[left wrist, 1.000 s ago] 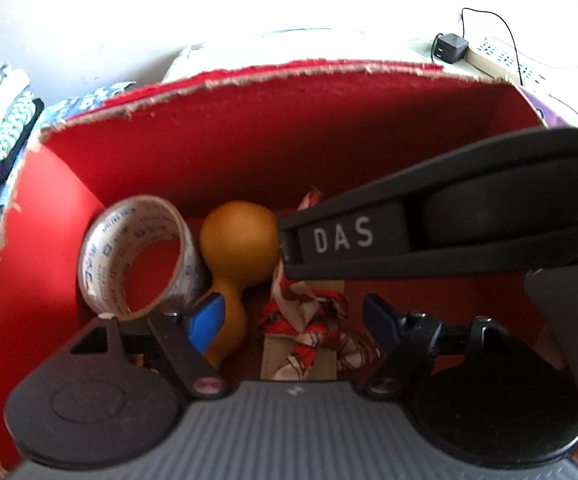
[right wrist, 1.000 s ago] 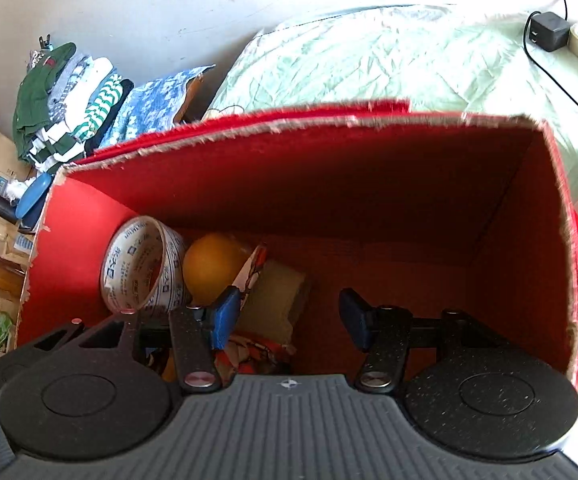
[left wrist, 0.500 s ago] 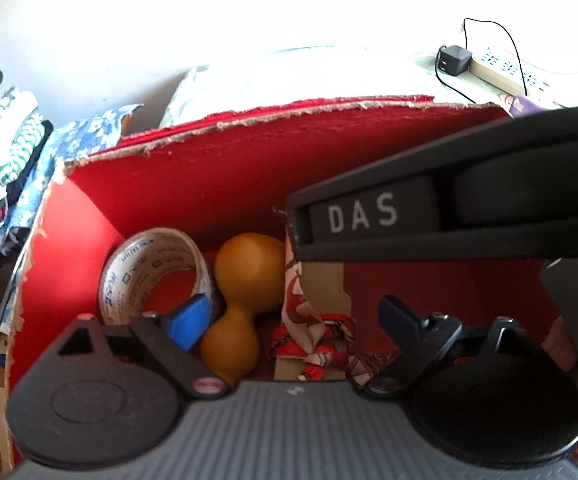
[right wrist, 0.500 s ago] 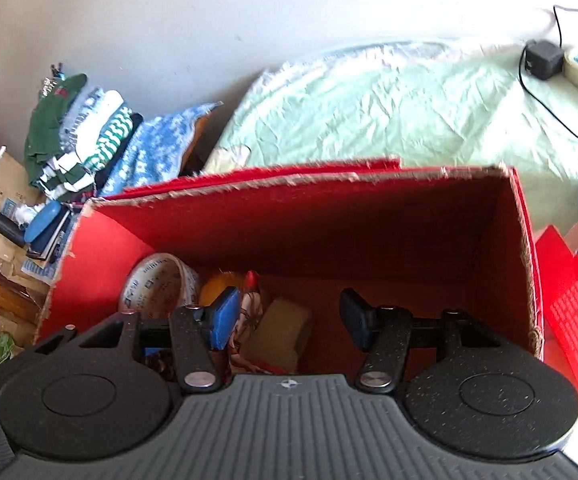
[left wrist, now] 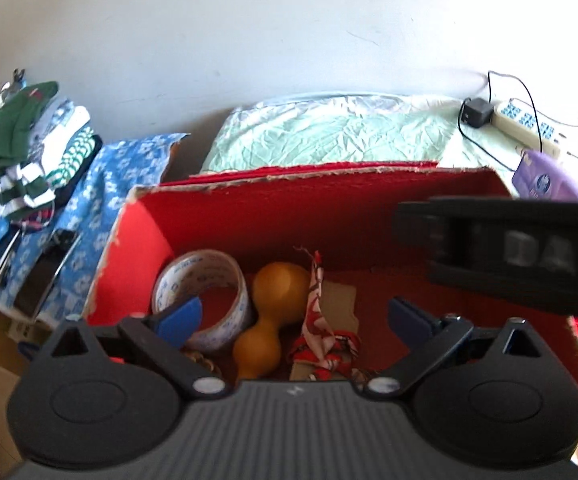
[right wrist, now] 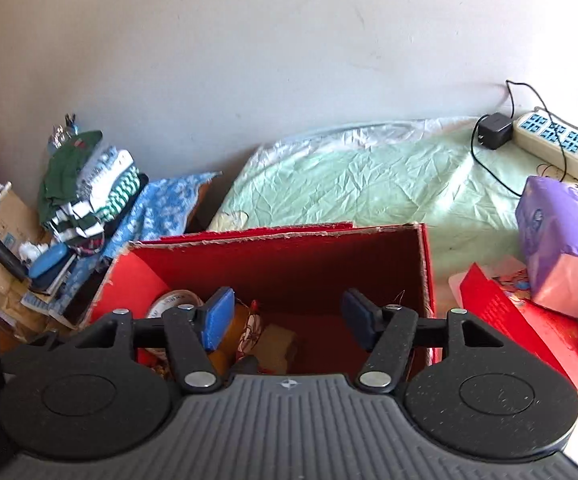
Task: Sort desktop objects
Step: 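Withdraw the right gripper and move it to the pink teddy bear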
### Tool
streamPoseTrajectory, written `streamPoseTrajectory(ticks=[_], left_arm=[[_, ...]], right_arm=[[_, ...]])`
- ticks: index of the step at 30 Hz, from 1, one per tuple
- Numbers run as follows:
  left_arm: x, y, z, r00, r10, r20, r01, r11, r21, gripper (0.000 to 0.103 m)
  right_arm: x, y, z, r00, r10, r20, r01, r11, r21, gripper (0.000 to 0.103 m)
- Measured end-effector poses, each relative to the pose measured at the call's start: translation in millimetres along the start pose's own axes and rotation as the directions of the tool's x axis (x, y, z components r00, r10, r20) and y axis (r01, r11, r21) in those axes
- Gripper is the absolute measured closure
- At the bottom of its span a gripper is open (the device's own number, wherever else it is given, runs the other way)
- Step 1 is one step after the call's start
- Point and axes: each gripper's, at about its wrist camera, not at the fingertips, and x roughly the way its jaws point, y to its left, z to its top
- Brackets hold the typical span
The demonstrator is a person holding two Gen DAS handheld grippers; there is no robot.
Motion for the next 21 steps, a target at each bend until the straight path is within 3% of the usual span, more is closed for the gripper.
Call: streamPoseTrajectory(ticks=[8,14,21], left_arm=[[-42,6,-5,0.998,0.01,0.055,-0.008,0.999,-0.031,0.002],[-67,7,-20,0.994,0.029,0.104,-0.026,0.999,-0.039,0.002],[-81,4,-44,0.996,0.011,0.083,-0.009,0.999,-0.031,0.002]], right_arm=[[-59,5,-11,0.994,0.003,0.111,0.004,0.998,-0.059,0.028],[-86,-1,-26,0.992,0.008,0.128,0.002,0.997,-0.072,0.028],[-106,-12,-49,0.993,0.011,0.118,-0.003,0.998,-0.061,0.028]])
